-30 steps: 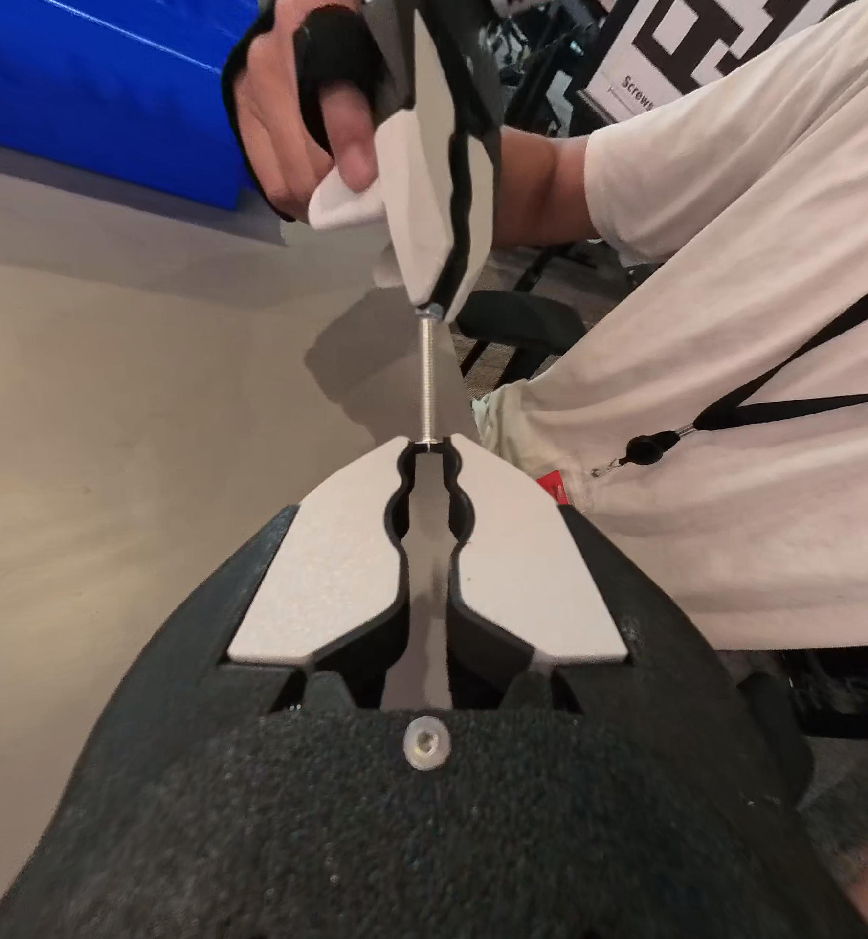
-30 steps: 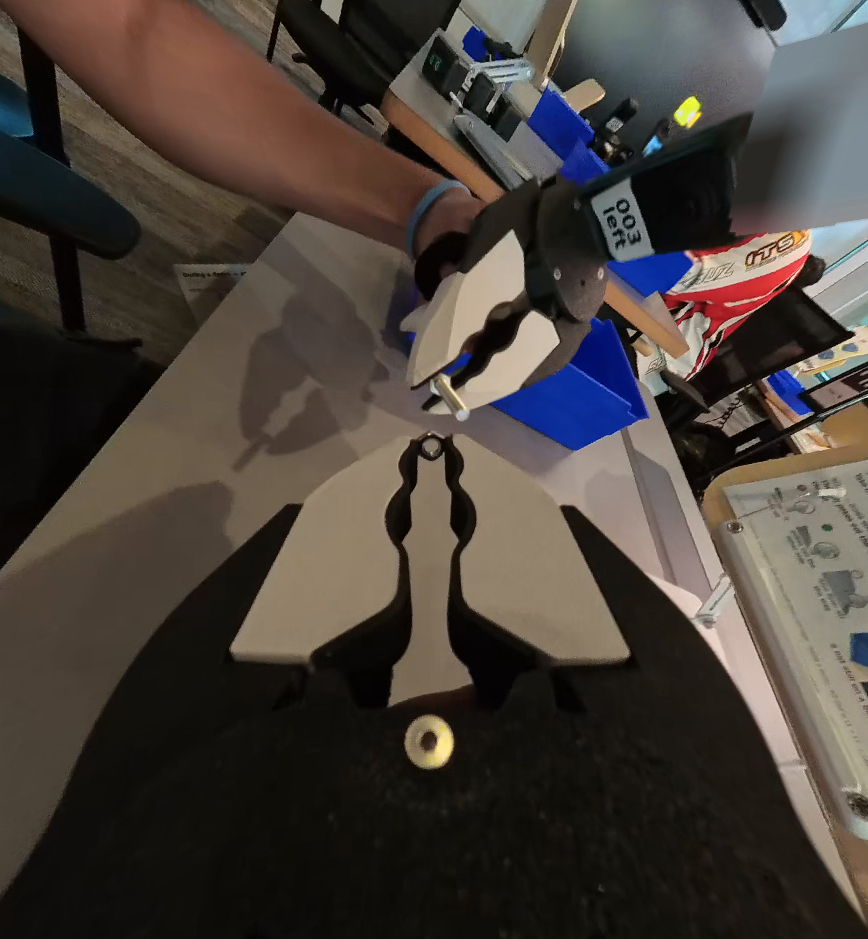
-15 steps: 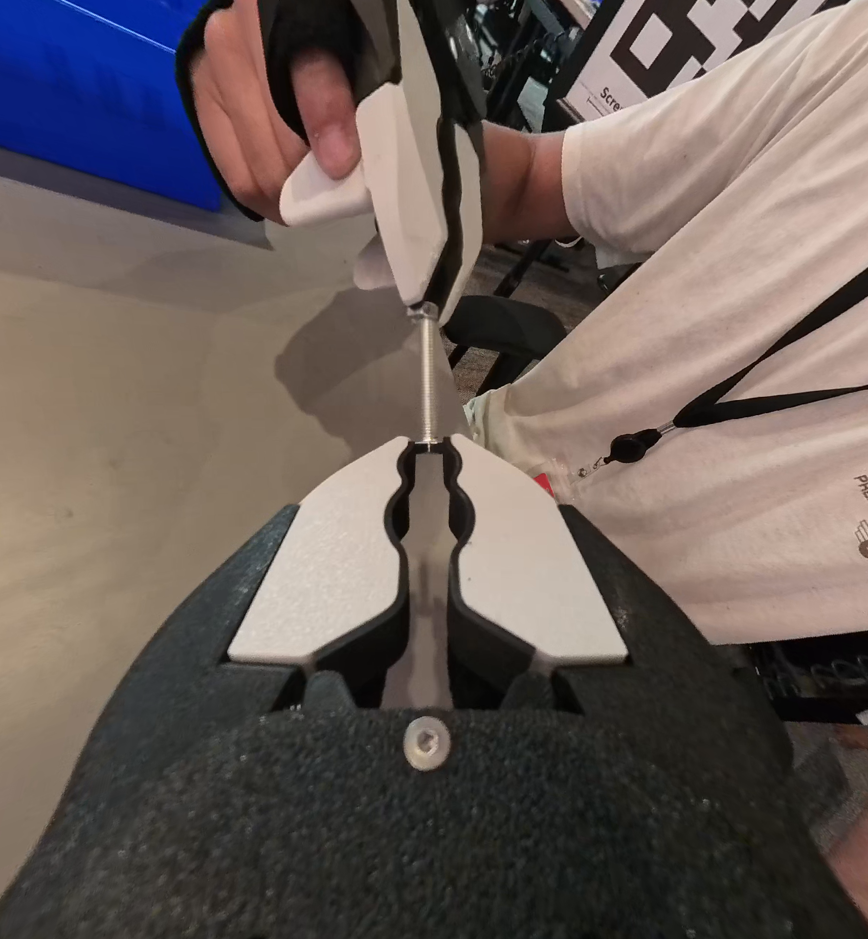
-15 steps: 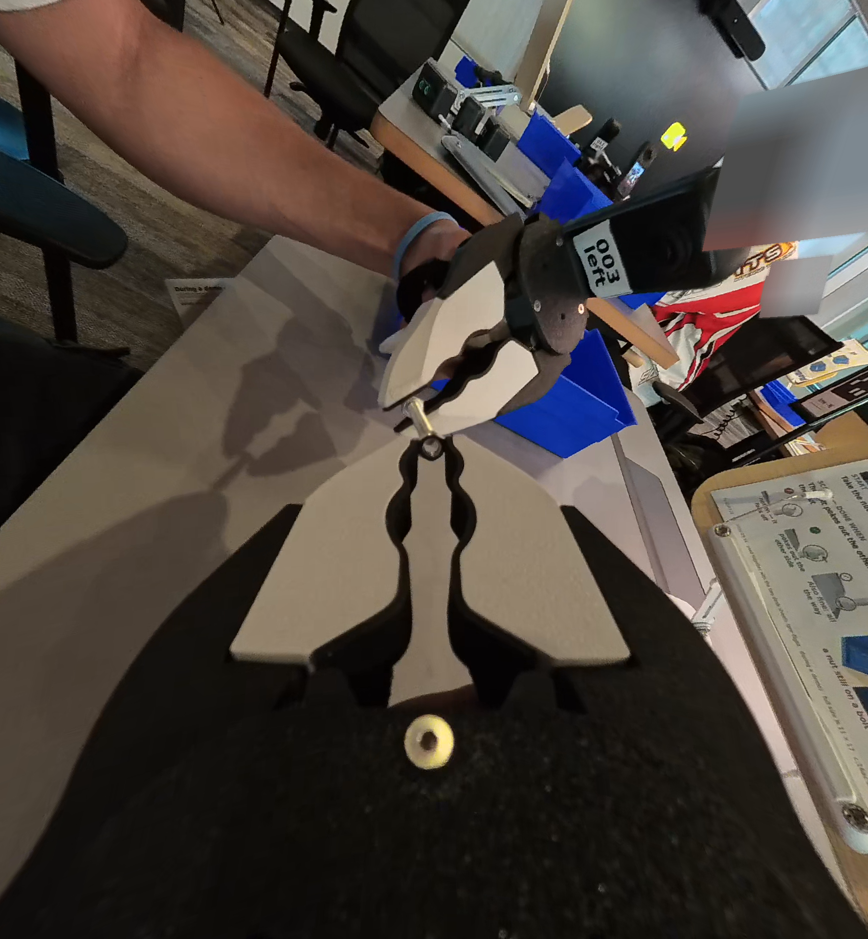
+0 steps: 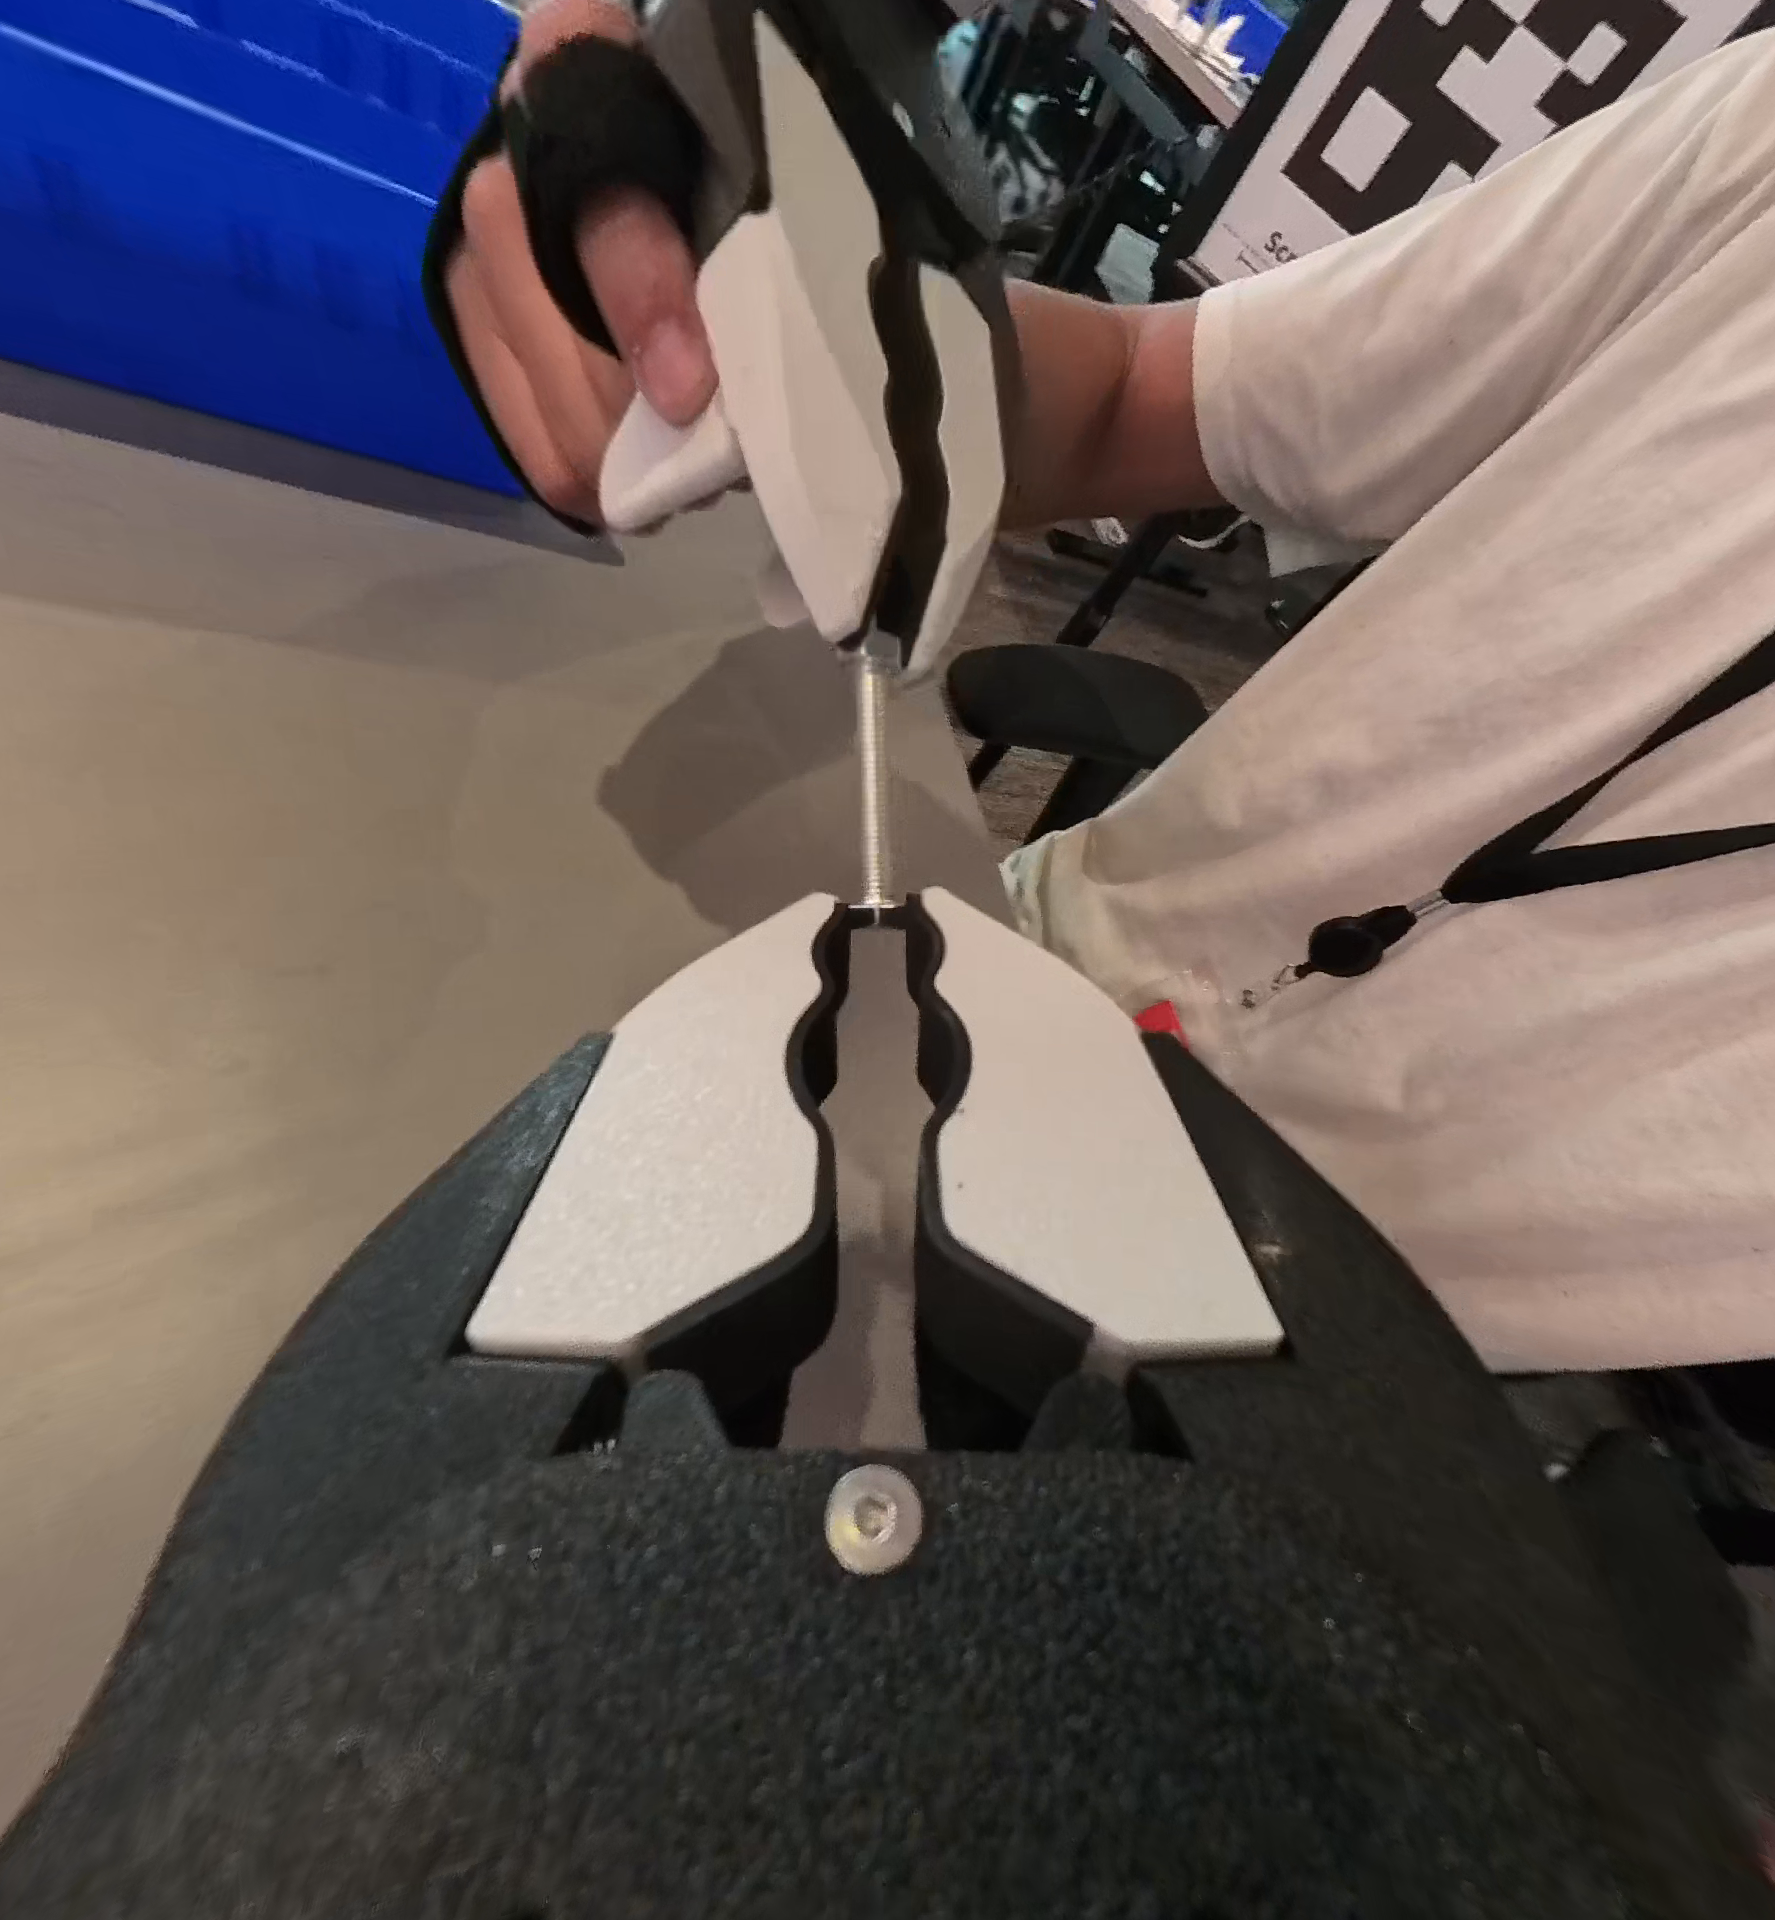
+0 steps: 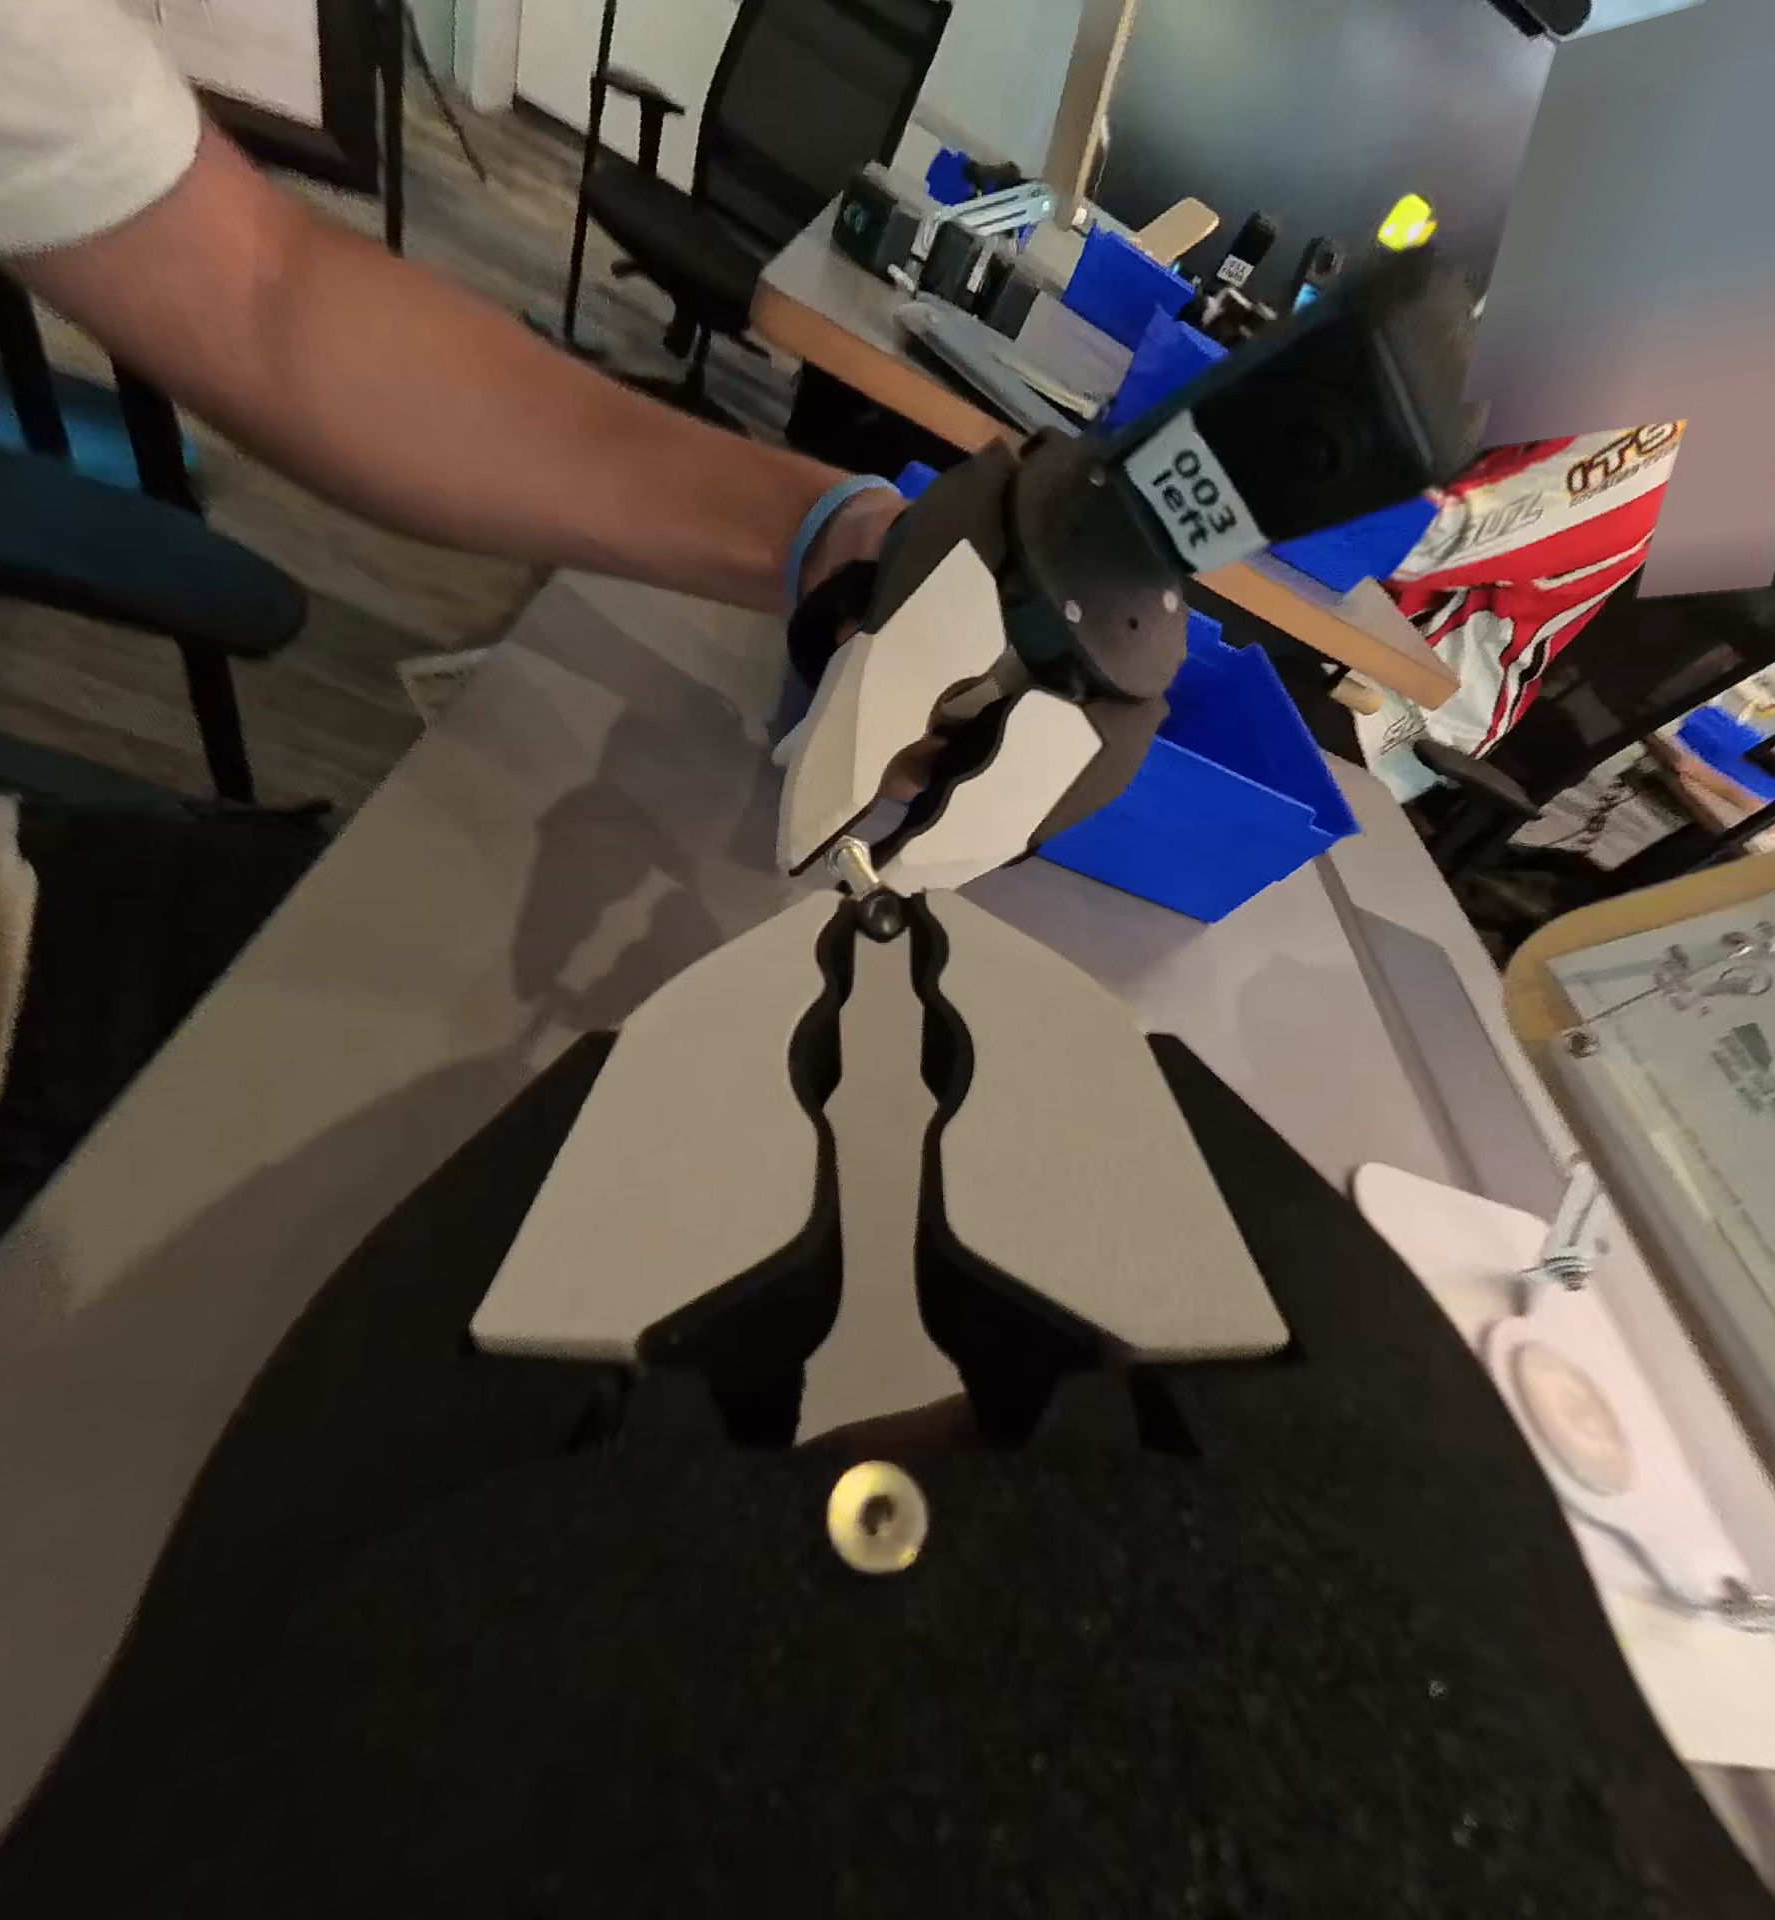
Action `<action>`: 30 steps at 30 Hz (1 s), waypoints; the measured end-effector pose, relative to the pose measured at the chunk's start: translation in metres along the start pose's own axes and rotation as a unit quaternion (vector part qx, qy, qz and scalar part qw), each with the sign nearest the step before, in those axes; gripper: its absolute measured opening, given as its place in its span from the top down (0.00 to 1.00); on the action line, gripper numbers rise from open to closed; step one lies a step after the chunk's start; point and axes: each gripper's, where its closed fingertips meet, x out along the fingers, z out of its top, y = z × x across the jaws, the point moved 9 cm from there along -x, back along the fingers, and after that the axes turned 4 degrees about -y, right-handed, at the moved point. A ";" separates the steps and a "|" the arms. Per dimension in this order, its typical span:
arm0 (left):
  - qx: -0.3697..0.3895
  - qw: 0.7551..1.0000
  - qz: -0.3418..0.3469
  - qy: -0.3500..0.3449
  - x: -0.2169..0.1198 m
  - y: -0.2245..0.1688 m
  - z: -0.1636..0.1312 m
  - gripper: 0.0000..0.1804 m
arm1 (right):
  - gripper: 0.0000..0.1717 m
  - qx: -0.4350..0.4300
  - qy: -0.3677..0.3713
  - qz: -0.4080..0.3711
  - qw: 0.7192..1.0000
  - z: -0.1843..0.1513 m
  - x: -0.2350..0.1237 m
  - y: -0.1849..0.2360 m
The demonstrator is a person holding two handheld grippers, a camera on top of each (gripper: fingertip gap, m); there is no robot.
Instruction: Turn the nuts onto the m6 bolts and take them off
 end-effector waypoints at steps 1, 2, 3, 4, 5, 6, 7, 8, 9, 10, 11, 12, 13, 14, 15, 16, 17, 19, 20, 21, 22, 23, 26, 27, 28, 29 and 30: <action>0.008 1.000 0.013 -0.005 0.000 0.000 0.001 0.95 | 0.94 0.027 -0.011 -0.003 1.000 -0.002 -0.001 -0.003; 0.016 0.999 0.029 -0.010 0.000 0.000 0.002 0.95 | 0.94 0.060 -0.021 -0.009 0.998 -0.005 -0.002 -0.007; 0.025 0.998 0.051 -0.014 -0.001 0.000 0.003 0.95 | 0.94 0.099 -0.029 -0.013 0.995 -0.008 -0.002 -0.011; 0.036 0.996 0.075 -0.016 -0.001 0.000 0.003 0.95 | 0.94 0.139 -0.034 -0.016 0.990 -0.011 -0.002 -0.014; 0.046 0.994 0.100 -0.017 -0.001 0.000 0.003 0.95 | 0.94 0.177 -0.036 -0.016 0.983 -0.013 -0.002 -0.017; 0.056 0.991 0.124 -0.015 0.000 -0.001 0.003 0.95 | 0.94 0.211 -0.039 -0.018 0.977 -0.016 -0.002 -0.019; 0.067 0.987 0.146 -0.011 0.001 -0.002 0.002 0.95 | 0.94 0.236 -0.036 -0.018 0.971 -0.018 -0.002 -0.020; 0.078 0.981 0.177 -0.005 0.002 -0.002 0.001 0.95 | 0.94 0.265 -0.027 -0.025 0.964 -0.021 -0.002 -0.021; 0.087 0.975 0.205 0.003 0.003 -0.001 0.000 0.95 | 0.94 0.300 -0.017 -0.028 0.953 -0.024 -0.001 -0.023; 0.097 0.969 0.228 0.010 0.005 -0.002 -0.001 0.95 | 0.94 0.337 -0.015 -0.028 0.941 -0.027 -0.001 -0.024; 0.108 0.961 0.255 0.017 0.006 -0.002 -0.002 0.95 | 0.94 0.376 -0.009 -0.031 0.926 -0.031 0.000 -0.026; 0.120 0.952 0.282 0.025 0.007 -0.002 -0.003 0.95 | 0.94 0.416 -0.004 -0.036 0.909 -0.035 0.000 -0.027; 0.129 0.944 0.301 0.034 0.009 -0.002 -0.005 0.95 | 0.94 0.454 -0.004 -0.035 0.890 -0.039 0.001 -0.028; 0.136 0.937 0.320 0.040 0.011 -0.001 -0.006 0.95 | 0.94 0.490 -0.004 -0.039 0.871 -0.043 0.001 -0.029; 0.139 0.932 0.333 0.041 0.013 0.000 -0.007 0.95 | 0.94 0.527 -0.003 -0.043 0.849 -0.047 0.001 -0.031; 0.142 0.926 0.346 0.045 0.014 0.002 -0.009 0.95 | 0.94 0.563 -0.001 -0.044 0.825 -0.051 0.002 -0.031; 0.150 0.918 0.363 0.047 0.016 0.004 -0.012 0.95 | 0.94 0.593 0.004 -0.051 0.803 -0.055 0.002 -0.032; 0.160 0.907 0.384 0.060 0.021 0.008 -0.018 0.95 | 0.94 0.645 0.029 -0.060 0.761 -0.063 0.003 -0.031; 0.168 0.901 0.395 0.064 0.023 0.010 -0.021 0.95 | 0.94 0.667 0.031 -0.060 0.742 -0.066 0.003 -0.031; 0.172 0.897 0.400 0.071 0.026 0.011 -0.024 0.95 | 0.94 0.688 0.034 -0.059 0.723 -0.069 0.003 -0.031; 0.176 0.893 0.407 0.078 0.029 0.012 -0.026 0.95 | 0.94 0.702 0.038 -0.057 0.709 -0.072 0.004 -0.031; 0.180 0.889 0.412 0.083 0.031 0.013 -0.029 0.95 | 0.94 0.714 0.042 -0.055 0.697 -0.074 0.004 -0.031; 0.181 0.891 0.409 0.085 0.033 0.014 -0.033 0.95 | 0.94 0.736 0.055 -0.046 0.673 -0.077 0.005 -0.030; 0.178 0.893 0.406 0.080 0.033 0.014 -0.034 0.95 | 0.94 0.737 0.061 -0.046 0.672 -0.076 0.005 -0.030; 0.175 0.895 0.404 0.072 0.032 0.014 -0.035 0.95 | 0.94 0.734 0.064 -0.047 0.675 -0.074 0.006 -0.031; 0.169 0.898 0.401 0.065 0.031 0.015 -0.036 0.95 | 0.94 0.728 0.067 -0.047 0.681 -0.072 0.006 -0.032; 0.164 0.900 0.399 0.056 0.029 0.016 -0.036 0.95 | 0.93 0.722 0.063 -0.045 0.687 -0.070 0.007 -0.033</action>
